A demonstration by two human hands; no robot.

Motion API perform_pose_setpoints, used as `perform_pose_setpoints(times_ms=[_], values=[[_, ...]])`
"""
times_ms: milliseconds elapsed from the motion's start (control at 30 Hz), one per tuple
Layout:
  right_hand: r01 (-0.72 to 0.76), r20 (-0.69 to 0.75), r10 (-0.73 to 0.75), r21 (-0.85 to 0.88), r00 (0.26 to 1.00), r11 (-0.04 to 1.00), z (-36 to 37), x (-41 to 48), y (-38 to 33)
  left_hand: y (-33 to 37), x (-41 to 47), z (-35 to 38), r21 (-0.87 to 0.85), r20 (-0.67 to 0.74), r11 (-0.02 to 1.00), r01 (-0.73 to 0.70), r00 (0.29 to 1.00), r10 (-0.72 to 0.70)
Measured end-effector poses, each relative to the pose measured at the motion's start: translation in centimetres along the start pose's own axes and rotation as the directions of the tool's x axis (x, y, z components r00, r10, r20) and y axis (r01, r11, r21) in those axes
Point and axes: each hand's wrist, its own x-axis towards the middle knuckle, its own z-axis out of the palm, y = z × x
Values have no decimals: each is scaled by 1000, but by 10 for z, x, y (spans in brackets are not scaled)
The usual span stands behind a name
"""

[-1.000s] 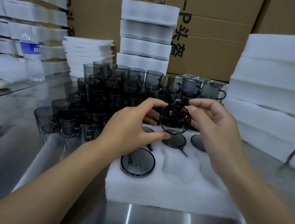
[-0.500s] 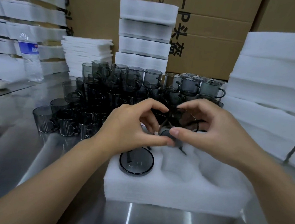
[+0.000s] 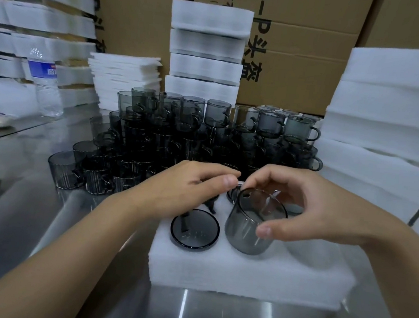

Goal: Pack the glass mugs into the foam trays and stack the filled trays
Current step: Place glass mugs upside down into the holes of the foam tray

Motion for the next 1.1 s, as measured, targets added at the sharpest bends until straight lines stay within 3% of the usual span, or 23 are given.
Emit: perform_pose_setpoints(times_ms=[500, 833, 900, 1000, 1100], values=[[-70, 158, 118, -280, 980, 957, 1, 0, -2, -1, 1, -2, 106, 20, 993, 46, 999, -48], [-106, 162, 168, -333, 972, 937, 1, 1, 2, -1, 0, -4, 244, 71, 970, 19, 997, -38], [-114, 137, 163, -310, 977, 944, 1, 1, 2, -1, 0, -5, 260, 76, 965, 8, 997, -29], [-141, -43, 135, -254, 990, 957, 0, 4, 5, -1, 0, -5, 280, 92, 960, -7, 996, -19], [-212, -130, 179, -311, 975, 927, -1, 7, 10, -3, 0, -5, 311, 105, 950, -13, 994, -21]])
